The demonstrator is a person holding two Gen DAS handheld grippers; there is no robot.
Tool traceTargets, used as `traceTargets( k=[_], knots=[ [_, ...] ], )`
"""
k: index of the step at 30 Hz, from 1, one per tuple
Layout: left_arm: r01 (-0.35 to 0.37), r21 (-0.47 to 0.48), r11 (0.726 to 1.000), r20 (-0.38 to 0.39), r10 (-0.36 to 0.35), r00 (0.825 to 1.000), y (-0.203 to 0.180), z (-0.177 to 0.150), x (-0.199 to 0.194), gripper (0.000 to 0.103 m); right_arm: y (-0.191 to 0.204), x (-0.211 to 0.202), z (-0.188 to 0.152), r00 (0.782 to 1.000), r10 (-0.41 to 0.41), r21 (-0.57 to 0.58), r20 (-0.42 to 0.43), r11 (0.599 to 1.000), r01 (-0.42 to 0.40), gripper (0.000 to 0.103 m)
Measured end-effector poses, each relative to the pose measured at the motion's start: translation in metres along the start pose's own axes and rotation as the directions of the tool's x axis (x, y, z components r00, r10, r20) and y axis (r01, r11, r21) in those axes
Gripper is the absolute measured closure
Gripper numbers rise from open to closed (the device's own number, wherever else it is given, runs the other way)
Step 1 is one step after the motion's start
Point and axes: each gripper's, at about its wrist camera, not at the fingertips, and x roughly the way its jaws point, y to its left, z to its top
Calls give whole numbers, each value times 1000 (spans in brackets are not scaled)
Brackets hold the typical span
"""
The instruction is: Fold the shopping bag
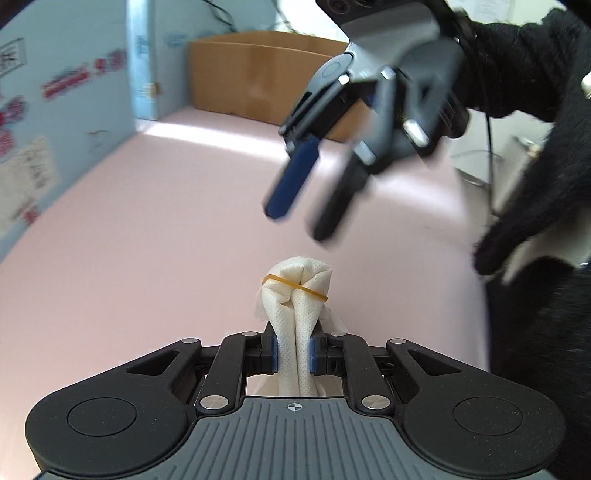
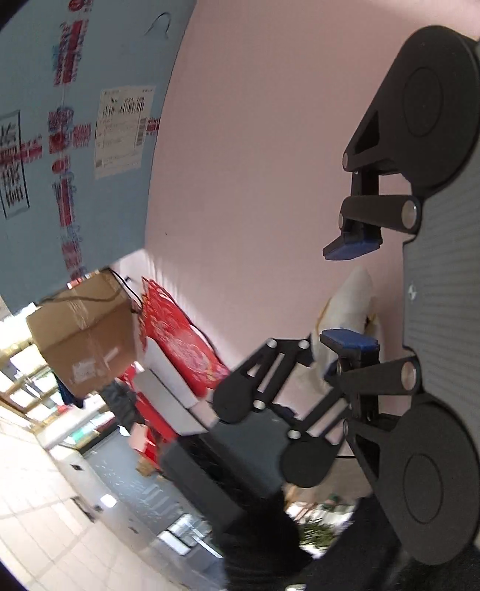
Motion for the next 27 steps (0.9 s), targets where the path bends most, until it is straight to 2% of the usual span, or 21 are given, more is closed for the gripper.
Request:
traceTargets(
  k=[3,5,7,11,14,16,22,27],
  knots=[
    [69,0,998,-42,-69,997,4,2,3,90,16,3,-6,1000,12,-75,-19,997,-13,65],
    [126,-26,992,-40,-126,991,9,4,1,90,19,1,-8,1000,14,-80,-12,997,-15,68],
    [159,-45,986,-28,-160,987,12,1,-1,90,21,-1,-10,999,49,-82,-12,995,-50,70],
    [177,-57,983,-55,-180,982,-11,-4,-1,90,28,-7,-10,997,64,-114,-51,991,-70,68],
    [214,-12,977,-89,-214,973,-27,1,6,90,29,-10,-13,997,46,-121,-55,991,-52,67],
    [233,18,972,-123,-229,966,-23,13,19,90,31,-8,-13,996,51,-137,-74,989,-61,67],
    [255,1,967,-127,-253,959,-18,17,24,90,42,4,-13,991,71,-175,-112,980,-90,65],
    [295,83,952,-162,-279,947,-36,28,30,90,34,10,-17,989,94,-128,-116,986,-109,69]
  ],
)
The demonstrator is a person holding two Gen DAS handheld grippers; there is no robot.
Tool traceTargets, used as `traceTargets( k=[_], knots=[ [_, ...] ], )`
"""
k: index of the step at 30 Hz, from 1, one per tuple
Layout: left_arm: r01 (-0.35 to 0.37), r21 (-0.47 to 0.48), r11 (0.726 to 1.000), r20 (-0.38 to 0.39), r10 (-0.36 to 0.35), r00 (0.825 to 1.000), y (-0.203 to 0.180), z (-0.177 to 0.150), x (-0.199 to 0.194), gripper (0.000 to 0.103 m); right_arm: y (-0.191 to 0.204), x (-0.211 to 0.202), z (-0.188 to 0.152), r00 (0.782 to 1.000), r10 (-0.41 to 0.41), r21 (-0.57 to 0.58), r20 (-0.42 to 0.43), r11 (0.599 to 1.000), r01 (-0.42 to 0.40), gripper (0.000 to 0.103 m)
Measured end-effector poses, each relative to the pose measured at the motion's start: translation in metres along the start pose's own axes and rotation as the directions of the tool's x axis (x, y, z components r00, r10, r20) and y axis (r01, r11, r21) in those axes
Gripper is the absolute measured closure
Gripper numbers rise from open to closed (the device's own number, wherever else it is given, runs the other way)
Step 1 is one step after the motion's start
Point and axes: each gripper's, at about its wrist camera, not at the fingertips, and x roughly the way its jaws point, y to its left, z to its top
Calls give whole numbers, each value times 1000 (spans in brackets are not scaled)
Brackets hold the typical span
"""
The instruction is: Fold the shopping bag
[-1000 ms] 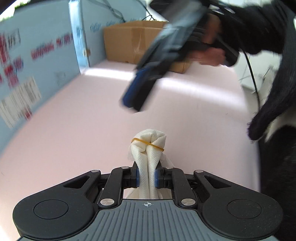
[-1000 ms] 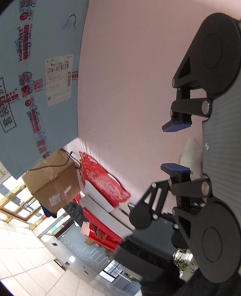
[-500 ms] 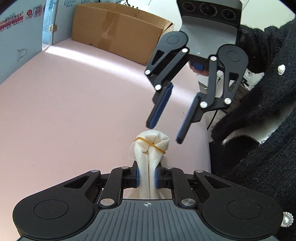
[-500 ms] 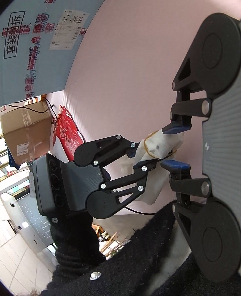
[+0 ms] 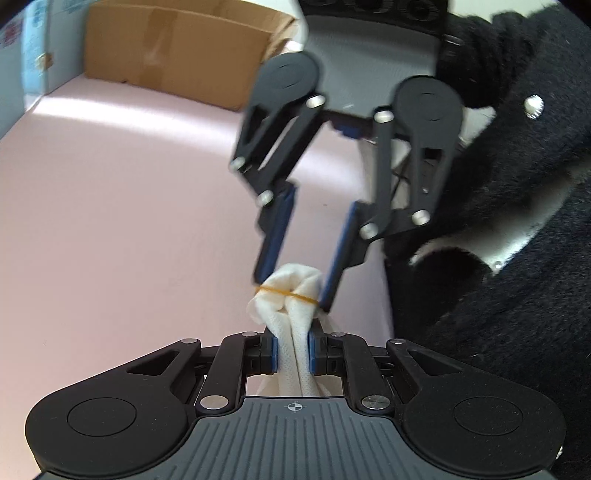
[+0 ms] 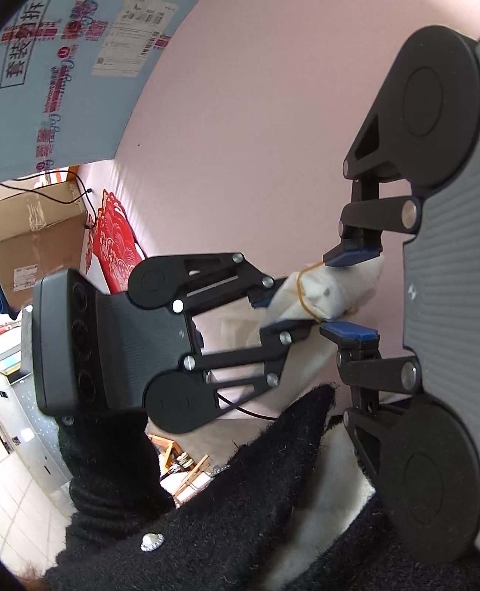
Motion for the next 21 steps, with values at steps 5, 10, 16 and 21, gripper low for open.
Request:
traceTargets(
  k=[5,10,16,21],
  knots=[
    [-116,10,993,23,116,993,2,2,0,82,-21,-2,-18,996,24,173,83,984,-38,79],
    [-479,10,878,108,476,873,-10,14,-14,61,-56,-17,-57,950,-87,525,300,846,-89,82],
    [-718,-178,673,175,740,650,-49,24,11,66,-73,-9,-96,890,-295,803,348,584,-120,83],
    [-690,-200,696,134,717,684,-65,3,27,77,-82,2,-108,874,-336,870,352,462,-172,84]
  ],
)
